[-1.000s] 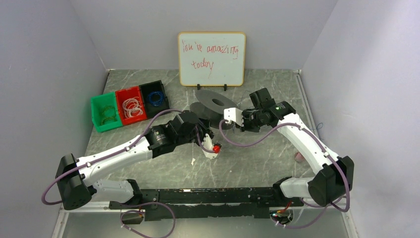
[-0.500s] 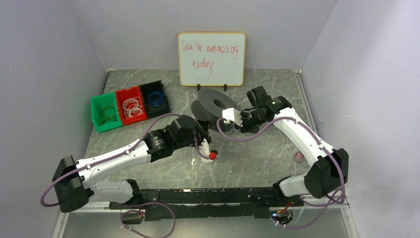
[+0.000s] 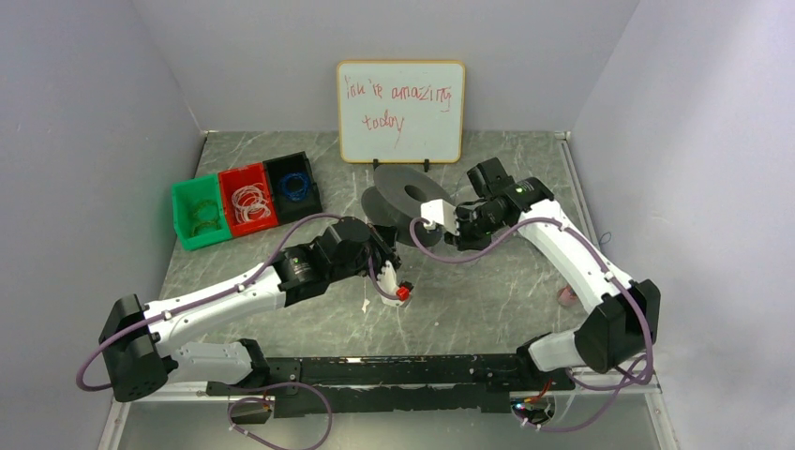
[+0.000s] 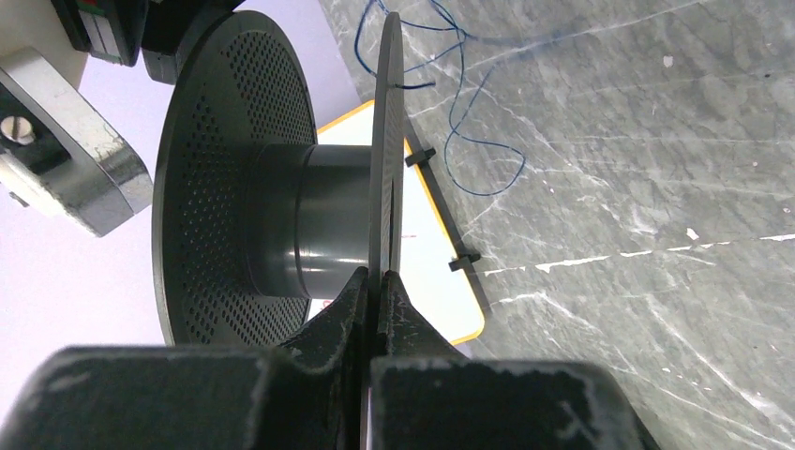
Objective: Wrap the cables
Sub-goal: Place the cable on the cable reel.
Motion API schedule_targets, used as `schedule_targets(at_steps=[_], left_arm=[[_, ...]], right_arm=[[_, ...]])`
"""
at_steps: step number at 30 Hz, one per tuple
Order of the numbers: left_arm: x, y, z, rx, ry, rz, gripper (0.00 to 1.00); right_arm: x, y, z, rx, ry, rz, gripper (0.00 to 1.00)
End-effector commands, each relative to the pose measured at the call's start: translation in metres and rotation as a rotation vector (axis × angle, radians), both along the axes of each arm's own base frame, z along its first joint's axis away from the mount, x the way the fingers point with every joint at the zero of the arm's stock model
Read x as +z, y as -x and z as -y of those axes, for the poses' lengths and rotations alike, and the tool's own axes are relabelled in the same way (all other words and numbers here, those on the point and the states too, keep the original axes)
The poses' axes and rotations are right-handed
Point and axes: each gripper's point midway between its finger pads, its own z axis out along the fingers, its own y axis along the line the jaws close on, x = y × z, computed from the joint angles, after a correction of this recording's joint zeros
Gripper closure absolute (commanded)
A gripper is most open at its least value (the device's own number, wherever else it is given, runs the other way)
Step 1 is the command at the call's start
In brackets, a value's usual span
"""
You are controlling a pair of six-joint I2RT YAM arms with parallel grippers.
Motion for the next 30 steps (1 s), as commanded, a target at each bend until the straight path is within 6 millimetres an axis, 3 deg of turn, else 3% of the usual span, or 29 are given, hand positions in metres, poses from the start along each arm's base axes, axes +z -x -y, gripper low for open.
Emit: schedule_targets(at_steps=[1,5,17,26,30], left_arm=[[0.084,-0.003,0.020,-0.031,0.233,0.128,0.98],[0.087,-0.004,0.021,-0.026,0.247,0.119,0.98],[0.089,-0.009,0.018,0.013,0.257,0.115,0.98],[0.091,-0.013,0.017,0.041,0.267,0.110,0.98],[0.093,-0.015,0.017,0.055,0.278,0.096,0.98]], right_arm=[[0.018,-0.015,-0.008,-0.031,-0.071,0.127,0.72],[0.029,-0.019,-0.012,-0.047,-0.114,0.170,0.67],[0.059,-0.032,-0.028,-0.214,-0.334,0.277,0.68],[0.086,-0.039,-0.015,-0.368,-0.446,0.373,0.67],[0.088,-0.039,-0.015,-0.400,-0.474,0.363,0.67]])
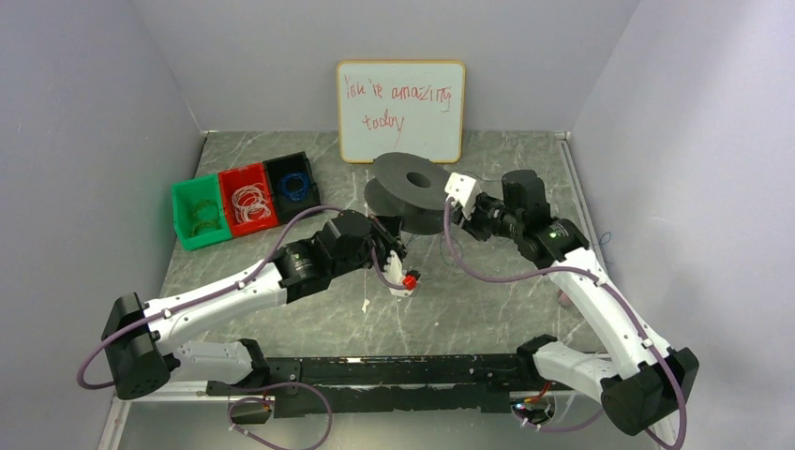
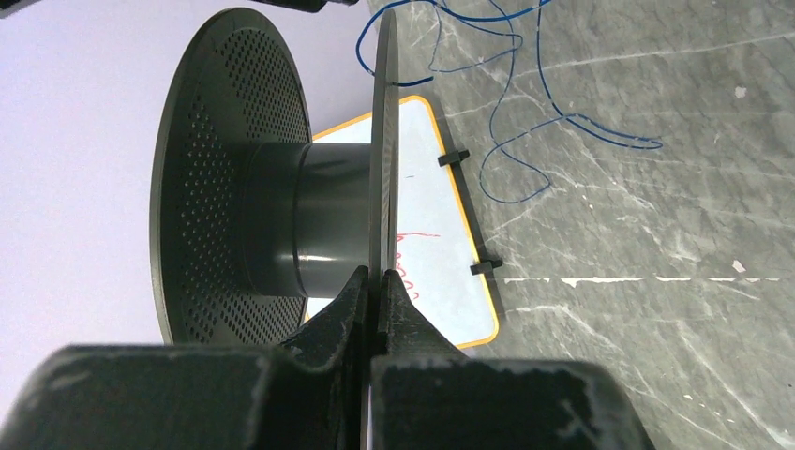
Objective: Wrap the cables
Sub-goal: Place the cable on the cable reel.
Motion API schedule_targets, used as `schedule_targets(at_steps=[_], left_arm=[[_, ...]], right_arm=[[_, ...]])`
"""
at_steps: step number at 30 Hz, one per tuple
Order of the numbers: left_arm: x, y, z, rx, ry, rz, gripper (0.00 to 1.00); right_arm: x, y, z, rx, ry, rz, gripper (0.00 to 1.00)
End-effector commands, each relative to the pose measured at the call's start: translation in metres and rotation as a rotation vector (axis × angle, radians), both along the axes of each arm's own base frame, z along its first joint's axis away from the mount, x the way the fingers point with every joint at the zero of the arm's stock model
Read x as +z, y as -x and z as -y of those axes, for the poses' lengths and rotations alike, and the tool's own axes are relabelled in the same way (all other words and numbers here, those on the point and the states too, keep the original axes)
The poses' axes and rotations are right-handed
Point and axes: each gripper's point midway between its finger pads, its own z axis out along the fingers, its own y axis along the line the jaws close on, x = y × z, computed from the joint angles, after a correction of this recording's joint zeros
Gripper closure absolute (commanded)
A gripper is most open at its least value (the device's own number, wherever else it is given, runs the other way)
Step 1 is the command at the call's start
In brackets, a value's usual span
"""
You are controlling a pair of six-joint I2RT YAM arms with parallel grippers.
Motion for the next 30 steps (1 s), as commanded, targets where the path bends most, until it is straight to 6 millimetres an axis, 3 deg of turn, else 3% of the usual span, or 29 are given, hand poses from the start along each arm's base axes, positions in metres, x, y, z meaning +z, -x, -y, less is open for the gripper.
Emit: schedule_targets(at_steps=[1,11,30], left_arm=[[0.067,-0.007,0.011,0.013,0.177,0.094,0.98],[0.067,-0.007,0.010,0.020,0.184,0.087,0.98],[0.069,-0.007,0.010,0.018,0.189,0.083,0.98]], right_arm=[[0.022,-0.010,-0.004,-0.057,-0.102,0.050,0.67],[0.019,-0.007,-0.017,-0.021,-0.158,0.011,0.70],[0.017,-0.007,-0.023,0.029,-0.151,0.016,0.69]])
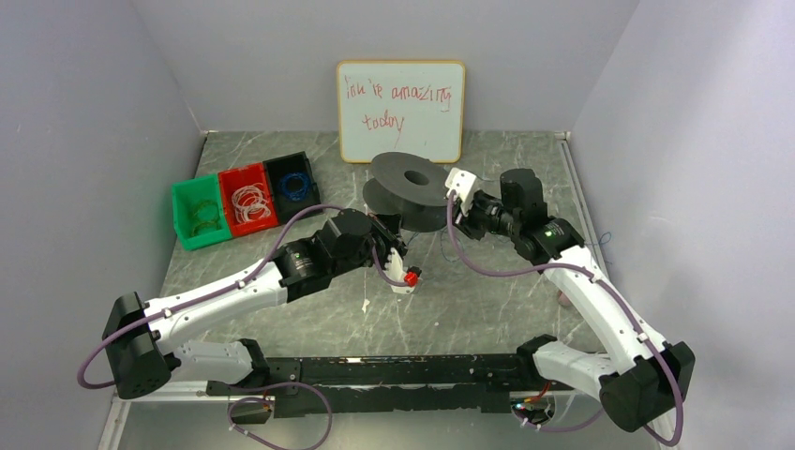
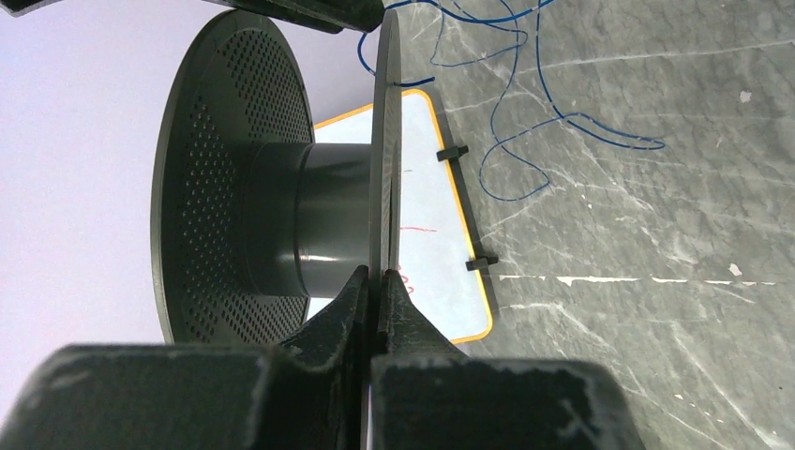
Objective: Wrap the cables
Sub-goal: Place the cable on the cable reel.
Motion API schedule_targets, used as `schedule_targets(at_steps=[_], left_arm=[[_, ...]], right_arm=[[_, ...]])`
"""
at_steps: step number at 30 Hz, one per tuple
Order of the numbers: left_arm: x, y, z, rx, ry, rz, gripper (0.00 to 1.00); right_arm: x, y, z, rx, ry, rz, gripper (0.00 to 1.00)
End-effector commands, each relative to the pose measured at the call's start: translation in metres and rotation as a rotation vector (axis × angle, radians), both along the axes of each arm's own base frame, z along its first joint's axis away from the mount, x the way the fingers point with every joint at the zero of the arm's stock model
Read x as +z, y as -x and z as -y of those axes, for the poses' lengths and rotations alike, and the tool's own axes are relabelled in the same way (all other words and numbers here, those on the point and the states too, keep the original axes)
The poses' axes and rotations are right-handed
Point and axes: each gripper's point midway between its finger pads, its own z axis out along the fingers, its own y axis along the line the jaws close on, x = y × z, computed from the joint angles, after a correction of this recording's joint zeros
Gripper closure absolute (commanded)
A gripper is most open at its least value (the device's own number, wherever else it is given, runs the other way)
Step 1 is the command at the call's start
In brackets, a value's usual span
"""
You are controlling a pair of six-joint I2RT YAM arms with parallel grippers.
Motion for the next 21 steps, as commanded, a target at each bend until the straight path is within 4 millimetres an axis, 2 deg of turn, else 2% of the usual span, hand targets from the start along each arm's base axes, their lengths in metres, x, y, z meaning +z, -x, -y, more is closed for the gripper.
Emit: schedule_targets(at_steps=[1,21], left_arm=[[0.066,-0.004,0.010,-0.005,0.165,0.106,0.98],[0.069,0.001,0.013,-0.022,0.191,0.061,0.98]], right_arm=[[0.010,-0.005,-0.008,0.031,-0.028,0.047,0.69],[-0.002,-0.008,-0.015,0.094,-0.014,0.101,0.69]])
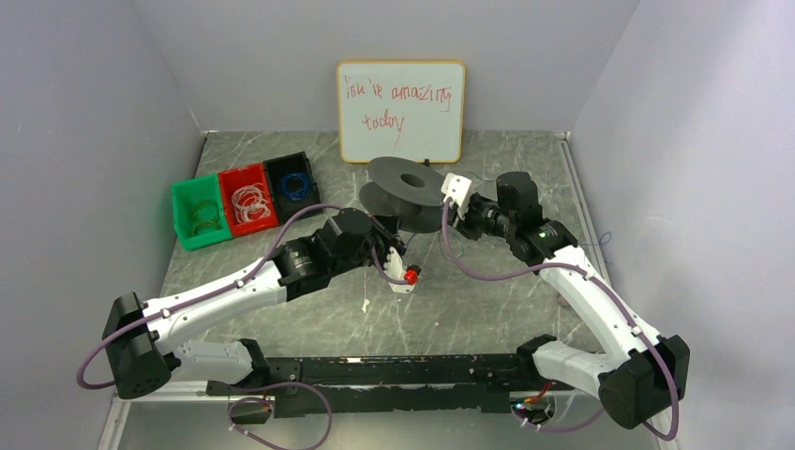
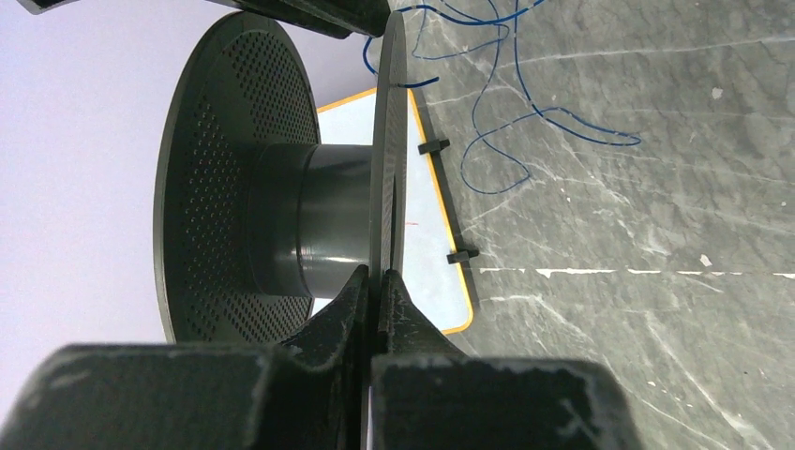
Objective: Wrap the cables
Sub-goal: Place the cable on the cable reel.
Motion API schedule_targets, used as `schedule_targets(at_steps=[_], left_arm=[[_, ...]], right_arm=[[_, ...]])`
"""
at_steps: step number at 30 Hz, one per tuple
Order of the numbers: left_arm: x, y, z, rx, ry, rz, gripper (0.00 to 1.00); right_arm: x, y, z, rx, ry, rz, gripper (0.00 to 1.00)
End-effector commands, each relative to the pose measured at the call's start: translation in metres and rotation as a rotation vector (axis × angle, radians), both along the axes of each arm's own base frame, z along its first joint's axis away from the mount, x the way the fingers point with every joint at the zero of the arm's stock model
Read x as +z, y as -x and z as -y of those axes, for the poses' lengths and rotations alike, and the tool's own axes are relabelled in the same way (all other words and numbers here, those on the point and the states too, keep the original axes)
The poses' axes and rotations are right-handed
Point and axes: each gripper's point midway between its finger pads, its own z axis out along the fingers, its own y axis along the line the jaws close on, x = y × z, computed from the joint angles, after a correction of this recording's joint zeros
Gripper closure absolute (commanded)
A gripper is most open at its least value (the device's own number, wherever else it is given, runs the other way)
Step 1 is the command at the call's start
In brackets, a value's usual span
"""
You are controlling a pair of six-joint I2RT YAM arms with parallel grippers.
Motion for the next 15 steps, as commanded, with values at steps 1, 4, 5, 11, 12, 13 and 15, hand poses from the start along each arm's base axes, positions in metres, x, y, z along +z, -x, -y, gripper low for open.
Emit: schedule_targets(at_steps=[1,4,5,11,12,13,15], left_arm=[[0.0738,-0.0006,0.0168,-0.039,0.198,0.107,0.98],[0.0736,-0.0004,0.0169,-0.039,0.197,0.103,0.97],[0.0738,-0.0003,0.0168,-0.039,0.197,0.103,0.98],[0.0747,0.0002,0.0171,-0.042,0.200,0.101,0.98],[0.0747,0.0004,0.0172,-0.043,0.200,0.099,0.98],[0.0749,0.0003,0.0171,-0.041,0.199,0.099,0.98],[0.0746,0.0005,0.0163,-0.041,0.198,0.099,0.98]], right_arm=[[0.0074,-0.0008,-0.0106,0.056,-0.028,0.057,0.69],[0.0057,0.0006,-0.0116,0.069,-0.027,0.063,0.69],[0.0054,0.0007,-0.0117,0.070,-0.027,0.062,0.69],[0.0055,0.0035,-0.0157,0.107,-0.028,0.059,0.72],[0.0059,0.0039,-0.0164,0.113,-0.029,0.060,0.75],[0.0061,0.0044,-0.0172,0.120,-0.030,0.058,0.78],[0.0057,0.0066,-0.0188,0.138,-0.024,0.057,0.80]])
